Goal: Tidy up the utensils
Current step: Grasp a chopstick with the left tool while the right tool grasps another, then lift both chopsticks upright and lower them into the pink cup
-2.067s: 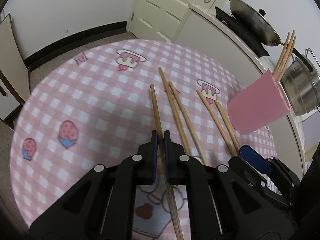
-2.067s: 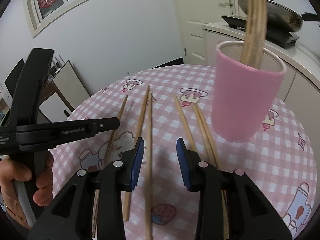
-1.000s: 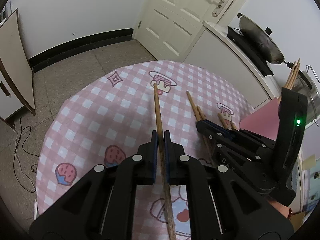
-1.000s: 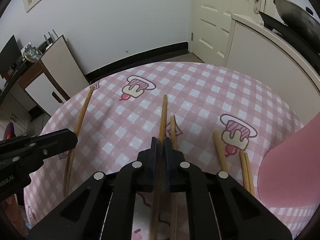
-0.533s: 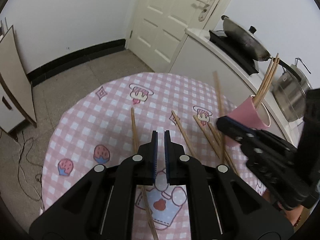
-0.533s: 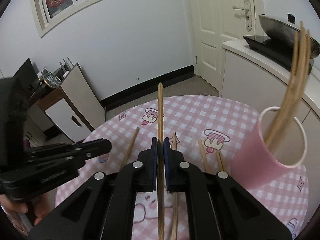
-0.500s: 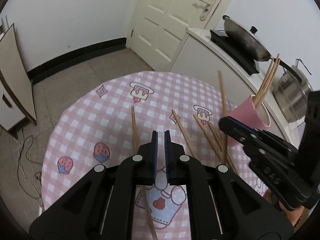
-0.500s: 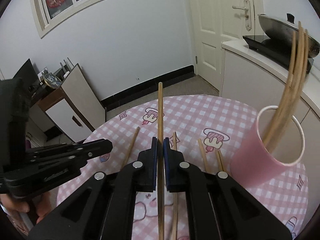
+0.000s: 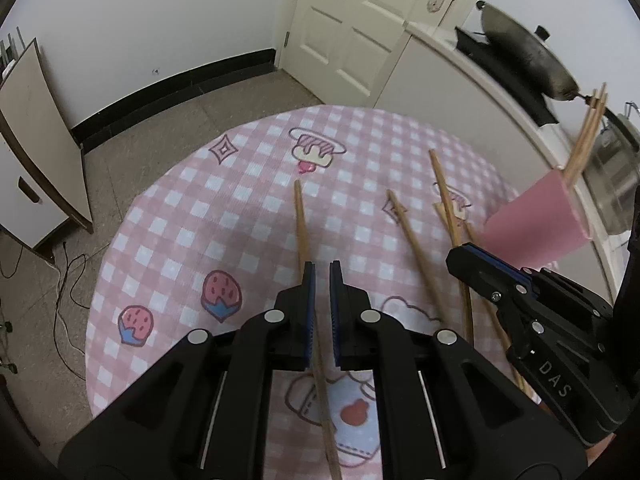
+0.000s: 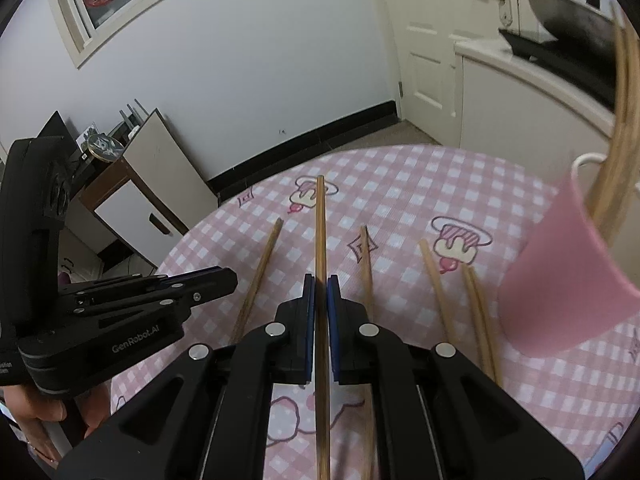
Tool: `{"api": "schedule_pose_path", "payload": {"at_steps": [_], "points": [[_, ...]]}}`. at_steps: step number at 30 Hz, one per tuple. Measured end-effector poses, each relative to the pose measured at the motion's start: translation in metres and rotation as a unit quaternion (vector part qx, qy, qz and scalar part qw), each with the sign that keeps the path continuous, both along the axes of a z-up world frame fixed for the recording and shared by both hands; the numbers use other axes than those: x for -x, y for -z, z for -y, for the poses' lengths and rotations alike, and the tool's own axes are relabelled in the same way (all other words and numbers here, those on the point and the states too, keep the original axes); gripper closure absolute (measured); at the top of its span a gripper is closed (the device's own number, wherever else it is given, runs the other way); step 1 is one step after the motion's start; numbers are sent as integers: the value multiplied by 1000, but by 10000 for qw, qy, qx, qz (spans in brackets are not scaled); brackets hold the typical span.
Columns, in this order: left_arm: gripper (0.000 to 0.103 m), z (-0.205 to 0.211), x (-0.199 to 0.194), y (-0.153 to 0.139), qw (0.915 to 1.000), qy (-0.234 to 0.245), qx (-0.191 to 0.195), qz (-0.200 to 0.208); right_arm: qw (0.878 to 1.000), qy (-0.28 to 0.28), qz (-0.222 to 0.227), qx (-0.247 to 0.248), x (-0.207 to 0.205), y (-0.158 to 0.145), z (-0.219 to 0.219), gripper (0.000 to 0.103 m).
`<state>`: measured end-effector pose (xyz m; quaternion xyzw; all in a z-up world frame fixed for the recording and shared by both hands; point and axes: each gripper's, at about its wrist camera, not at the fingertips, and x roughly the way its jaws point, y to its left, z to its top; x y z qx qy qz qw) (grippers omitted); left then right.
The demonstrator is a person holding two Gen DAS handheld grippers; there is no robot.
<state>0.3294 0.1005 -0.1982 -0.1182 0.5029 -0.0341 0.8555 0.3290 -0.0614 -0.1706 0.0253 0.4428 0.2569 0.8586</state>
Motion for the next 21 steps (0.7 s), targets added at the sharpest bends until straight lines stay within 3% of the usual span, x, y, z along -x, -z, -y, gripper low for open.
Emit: {"api": "schedule_pose_path", "payload": {"at_steps": [3,11,15,21], "points": [[69,-2,-5,10,10000,-63,-1,-35,9999,-34,-124,-13,-7,11,-4,98],[70,3,-19,26,9997,-27,-186,-121,9996,-31,-267,-38,-18,26,-6,98],[94,6,-23,28,9993,-32,-371,-47,9996,-22,-269,-45,-20,26,-5,98],[96,-1,-17,21,9999,-90,-104,104,9997,-36,-211,-105,-15,18,-3,98]]}}
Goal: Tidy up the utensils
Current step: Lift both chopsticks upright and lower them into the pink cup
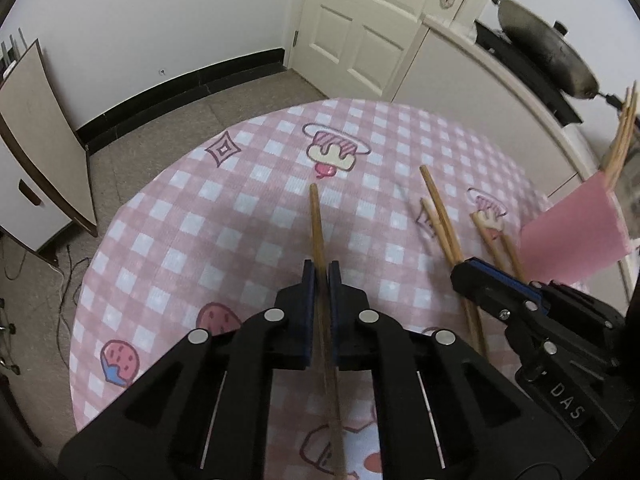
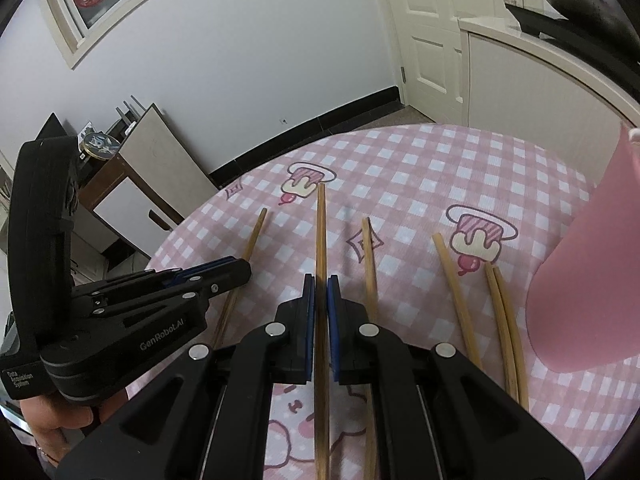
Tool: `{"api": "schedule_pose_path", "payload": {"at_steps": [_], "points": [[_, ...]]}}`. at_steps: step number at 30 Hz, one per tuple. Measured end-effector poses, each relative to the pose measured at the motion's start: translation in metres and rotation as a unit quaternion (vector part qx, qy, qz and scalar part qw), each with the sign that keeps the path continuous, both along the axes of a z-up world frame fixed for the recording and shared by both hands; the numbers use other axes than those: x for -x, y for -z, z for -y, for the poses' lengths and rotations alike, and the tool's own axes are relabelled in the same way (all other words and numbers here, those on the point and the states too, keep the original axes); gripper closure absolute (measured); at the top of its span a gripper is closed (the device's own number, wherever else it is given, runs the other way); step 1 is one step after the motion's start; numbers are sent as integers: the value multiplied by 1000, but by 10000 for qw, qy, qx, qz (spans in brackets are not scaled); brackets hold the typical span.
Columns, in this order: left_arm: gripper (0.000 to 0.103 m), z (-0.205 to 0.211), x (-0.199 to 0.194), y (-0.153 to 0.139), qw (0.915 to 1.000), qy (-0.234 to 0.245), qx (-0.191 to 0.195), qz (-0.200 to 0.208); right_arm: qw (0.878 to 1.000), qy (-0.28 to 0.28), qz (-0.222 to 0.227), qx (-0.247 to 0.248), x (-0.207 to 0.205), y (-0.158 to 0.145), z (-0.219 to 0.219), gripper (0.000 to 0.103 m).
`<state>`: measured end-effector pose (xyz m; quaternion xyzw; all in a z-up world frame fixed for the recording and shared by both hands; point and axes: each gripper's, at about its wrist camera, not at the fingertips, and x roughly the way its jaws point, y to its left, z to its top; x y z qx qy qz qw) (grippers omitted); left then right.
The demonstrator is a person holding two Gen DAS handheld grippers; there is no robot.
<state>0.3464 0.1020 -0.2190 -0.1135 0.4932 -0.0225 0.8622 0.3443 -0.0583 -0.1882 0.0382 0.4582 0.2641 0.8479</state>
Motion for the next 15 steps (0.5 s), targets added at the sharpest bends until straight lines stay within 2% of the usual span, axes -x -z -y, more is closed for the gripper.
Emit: {"api": "schedule_pose_path", "payload": {"at_steps": [2,7,12,15], "points": [[97,2,5,-9,9999,26,37,109,10000,-8,69,-41,5,-8,2,98],[97,9,27,-54,9977,145,226,615,9992,35,380,-153,24,-40,15,98],[97,23,54,-104,9921,302,354,1169,9971,115,699,-260,44,-73,35,98],[97,34,67,-125,9884,401,408,1408,9952,188,912,-307,59,-94,50,98]]}}
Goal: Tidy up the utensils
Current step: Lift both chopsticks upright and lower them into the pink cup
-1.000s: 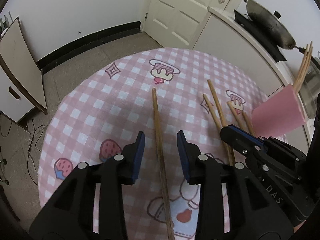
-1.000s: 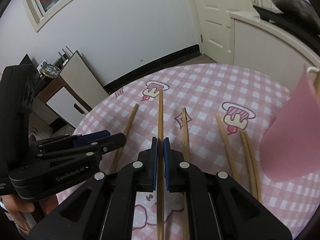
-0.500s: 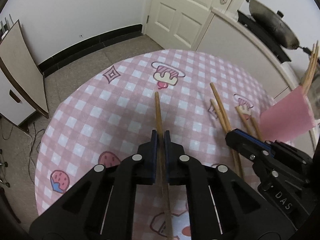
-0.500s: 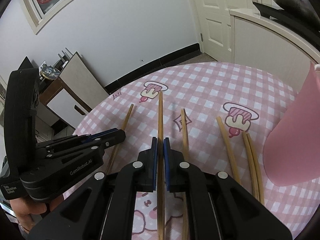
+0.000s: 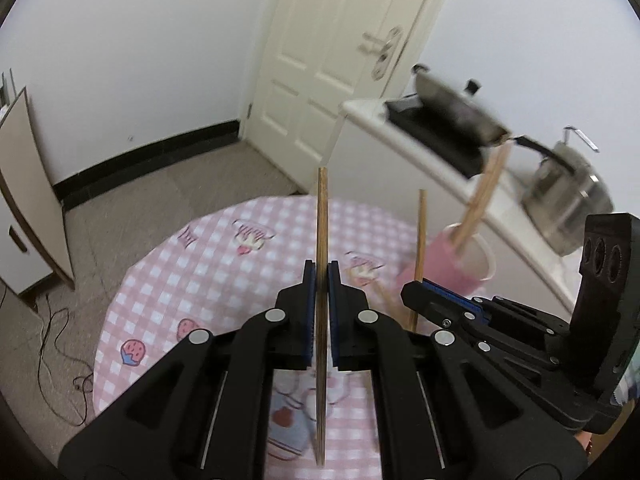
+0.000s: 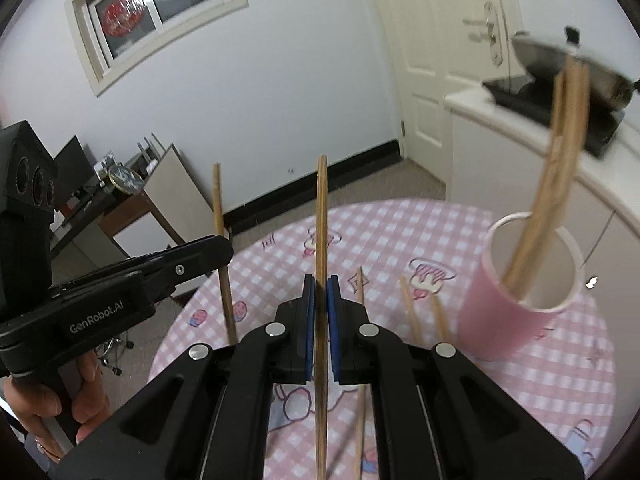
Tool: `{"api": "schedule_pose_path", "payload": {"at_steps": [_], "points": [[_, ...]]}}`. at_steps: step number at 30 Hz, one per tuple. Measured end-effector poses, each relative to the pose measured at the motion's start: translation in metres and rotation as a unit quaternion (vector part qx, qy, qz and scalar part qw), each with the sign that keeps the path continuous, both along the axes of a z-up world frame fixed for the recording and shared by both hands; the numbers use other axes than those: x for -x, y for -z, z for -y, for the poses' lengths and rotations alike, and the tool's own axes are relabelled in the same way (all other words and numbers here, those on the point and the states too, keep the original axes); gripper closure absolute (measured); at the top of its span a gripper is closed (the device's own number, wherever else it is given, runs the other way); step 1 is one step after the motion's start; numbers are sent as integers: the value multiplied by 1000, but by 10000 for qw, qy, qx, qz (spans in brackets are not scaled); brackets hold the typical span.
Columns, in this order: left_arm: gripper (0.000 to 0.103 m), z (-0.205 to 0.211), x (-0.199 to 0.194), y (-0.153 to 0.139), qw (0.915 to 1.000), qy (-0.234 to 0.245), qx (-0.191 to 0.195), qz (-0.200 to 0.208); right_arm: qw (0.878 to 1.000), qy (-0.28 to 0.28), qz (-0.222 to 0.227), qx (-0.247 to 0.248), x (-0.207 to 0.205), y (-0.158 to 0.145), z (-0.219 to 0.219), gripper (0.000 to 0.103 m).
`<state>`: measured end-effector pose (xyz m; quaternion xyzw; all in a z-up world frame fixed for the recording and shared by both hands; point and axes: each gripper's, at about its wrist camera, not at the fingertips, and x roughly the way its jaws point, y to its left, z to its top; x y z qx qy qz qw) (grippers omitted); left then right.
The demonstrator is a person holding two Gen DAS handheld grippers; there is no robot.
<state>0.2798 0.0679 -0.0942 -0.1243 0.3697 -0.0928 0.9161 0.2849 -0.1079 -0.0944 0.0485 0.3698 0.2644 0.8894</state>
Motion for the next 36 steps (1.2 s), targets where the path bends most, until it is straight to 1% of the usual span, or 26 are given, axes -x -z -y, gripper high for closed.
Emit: {"api": "schedule_pose_path", "payload": {"at_steps": [5,11,16,21,26,28,30,33,36], "points": [[97,21,19,-27,9992,169,88,364,9993,145,343,-53,22,-28,22,98],[97,45,30,-60,9962,342,195,781,9961,427,766,-100,39,-64,56,98],[97,67,25,-87,9924,452,243,1123,9904,770,1143,-69,40,-87,81,98],[97,88,14,-109,9868,431,251,1540,9827,1120,1474,-40,30,-101,100,98],[97,101,1,-119,9820,379,311,1825,9749,1384,1743,10,20,-104,109,98],[97,105,-5,-118,9800,322,341,1933,9704,1508,1885,56,16,-101,111,98],[97,111,-12,-115,9791,275,296,1994,9690,1548,1925,15,13,-98,118,98],[97,120,-22,-102,9805,305,222,1928,9674,1607,1959,65,8,-88,119,98],[97,126,-30,-85,9828,319,138,1815,9698,1608,1832,38,0,-74,122,98]]}}
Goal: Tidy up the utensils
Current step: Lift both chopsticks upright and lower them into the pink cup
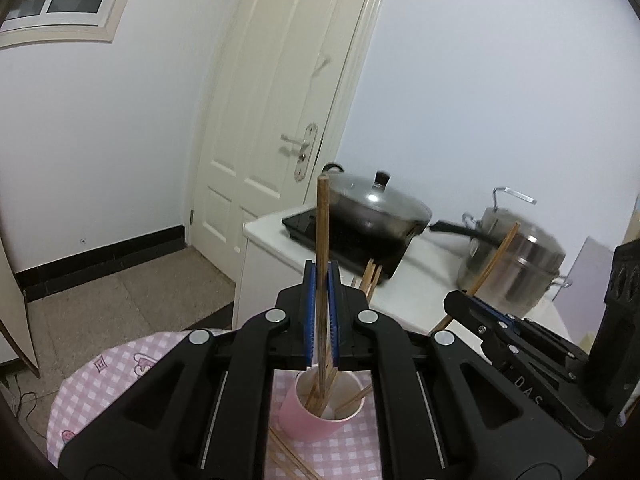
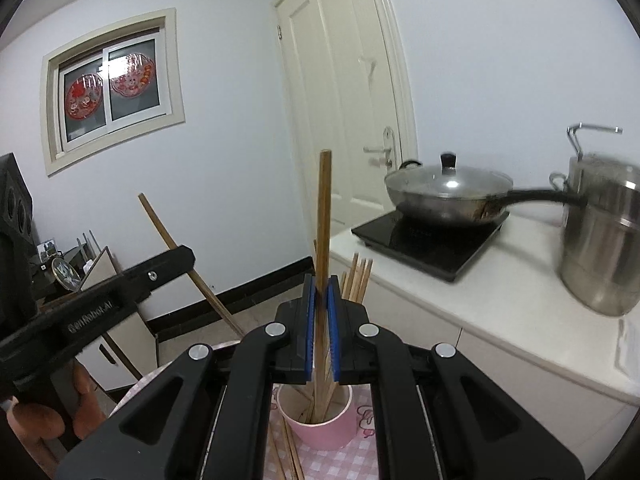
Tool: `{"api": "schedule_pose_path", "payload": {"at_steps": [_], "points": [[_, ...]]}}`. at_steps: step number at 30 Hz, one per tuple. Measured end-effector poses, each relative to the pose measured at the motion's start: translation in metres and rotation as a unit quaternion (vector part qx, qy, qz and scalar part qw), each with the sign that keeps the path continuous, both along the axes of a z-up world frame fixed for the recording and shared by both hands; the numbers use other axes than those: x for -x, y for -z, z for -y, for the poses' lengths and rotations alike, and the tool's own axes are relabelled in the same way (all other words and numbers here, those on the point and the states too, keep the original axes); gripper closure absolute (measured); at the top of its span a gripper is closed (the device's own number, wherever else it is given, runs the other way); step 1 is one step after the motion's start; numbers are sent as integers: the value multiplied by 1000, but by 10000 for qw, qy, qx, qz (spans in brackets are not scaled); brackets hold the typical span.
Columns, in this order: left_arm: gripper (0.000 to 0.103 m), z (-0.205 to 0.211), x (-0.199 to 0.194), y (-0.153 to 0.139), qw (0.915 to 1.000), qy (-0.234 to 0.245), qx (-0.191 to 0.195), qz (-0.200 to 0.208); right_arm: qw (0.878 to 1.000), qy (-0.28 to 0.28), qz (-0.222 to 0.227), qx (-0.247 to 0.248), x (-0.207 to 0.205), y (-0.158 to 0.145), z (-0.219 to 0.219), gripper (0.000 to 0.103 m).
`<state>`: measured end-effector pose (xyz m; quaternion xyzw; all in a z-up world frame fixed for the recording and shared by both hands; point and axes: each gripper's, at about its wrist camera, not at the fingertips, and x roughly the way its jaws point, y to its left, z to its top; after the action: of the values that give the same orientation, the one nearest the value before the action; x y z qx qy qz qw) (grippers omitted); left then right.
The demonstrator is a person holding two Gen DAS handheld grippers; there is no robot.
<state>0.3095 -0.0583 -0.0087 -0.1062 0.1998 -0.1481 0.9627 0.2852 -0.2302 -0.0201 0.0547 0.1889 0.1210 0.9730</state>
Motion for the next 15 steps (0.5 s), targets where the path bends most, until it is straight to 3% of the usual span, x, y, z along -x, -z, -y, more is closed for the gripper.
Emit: {"api": "schedule_pose_path", "payload": {"at_steps": [8,15], "points": [[97,2,-8,38,9995,0,-176,-262,9995,42,-300,-88,-6,38,-1,98],[97,0,-8,47,9991,54,-258,-334,9986,56,-518,-112,-7,55,-2,98]]}}
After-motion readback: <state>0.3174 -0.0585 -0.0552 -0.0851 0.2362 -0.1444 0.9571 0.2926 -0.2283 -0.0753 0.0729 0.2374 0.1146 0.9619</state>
